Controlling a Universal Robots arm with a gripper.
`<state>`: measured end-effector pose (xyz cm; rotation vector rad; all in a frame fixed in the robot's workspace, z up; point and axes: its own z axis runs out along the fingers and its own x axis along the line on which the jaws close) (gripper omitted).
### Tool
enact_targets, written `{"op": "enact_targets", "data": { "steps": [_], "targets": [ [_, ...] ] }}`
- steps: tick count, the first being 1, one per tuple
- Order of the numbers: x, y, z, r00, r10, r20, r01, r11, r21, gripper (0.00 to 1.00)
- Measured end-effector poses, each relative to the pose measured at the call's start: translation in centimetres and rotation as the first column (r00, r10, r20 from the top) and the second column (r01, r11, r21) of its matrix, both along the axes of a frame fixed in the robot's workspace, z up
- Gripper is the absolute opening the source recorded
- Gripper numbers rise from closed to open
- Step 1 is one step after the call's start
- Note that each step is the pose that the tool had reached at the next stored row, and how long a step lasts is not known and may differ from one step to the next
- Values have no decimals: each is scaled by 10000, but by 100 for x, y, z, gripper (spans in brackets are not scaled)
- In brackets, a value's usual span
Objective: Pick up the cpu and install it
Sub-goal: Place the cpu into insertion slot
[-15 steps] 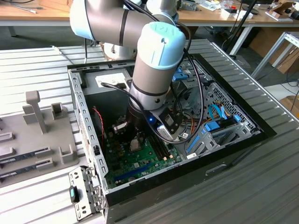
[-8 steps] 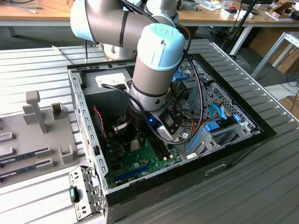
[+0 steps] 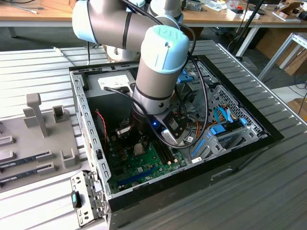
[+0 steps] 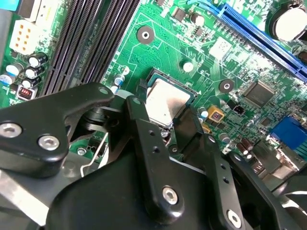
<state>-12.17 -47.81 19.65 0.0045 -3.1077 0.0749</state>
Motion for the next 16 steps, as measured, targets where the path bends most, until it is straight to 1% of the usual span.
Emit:
{"op": "enact_targets", "data": {
  "steps": [1, 2, 4, 5, 6, 7, 8, 9, 12, 14, 16],
  "targets": [
    [0, 0, 0, 10000, 0, 0, 0, 10000, 0, 48],
    [0, 0, 0, 10000, 0, 2, 0, 10000, 0, 55],
    [0, 0, 0, 10000, 1, 1, -1, 10000, -1, 55],
    [1, 0, 32, 10000, 1, 2, -1, 10000, -5, 55],
    [1, 0, 35, 10000, 1, 1, -1, 10000, -6, 55],
    [6, -13, 32, 10000, 1, -9, -1, 10000, -28, 55],
    [24, -16, 28, 10000, 1, -28, -1, 10000, -28, 55],
    [40, -17, 27, 10000, 1, -34, -1, 10000, -27, 55],
    [45, -16, 27, 10000, -1, -35, 1, 10000, -28, 55],
    [46, -16, 42, 10000, 1, -35, -1, 10000, -27, 55],
    [46, -17, 67, 10000, 1, -36, -1, 10000, -10, 55]
  ]
}}
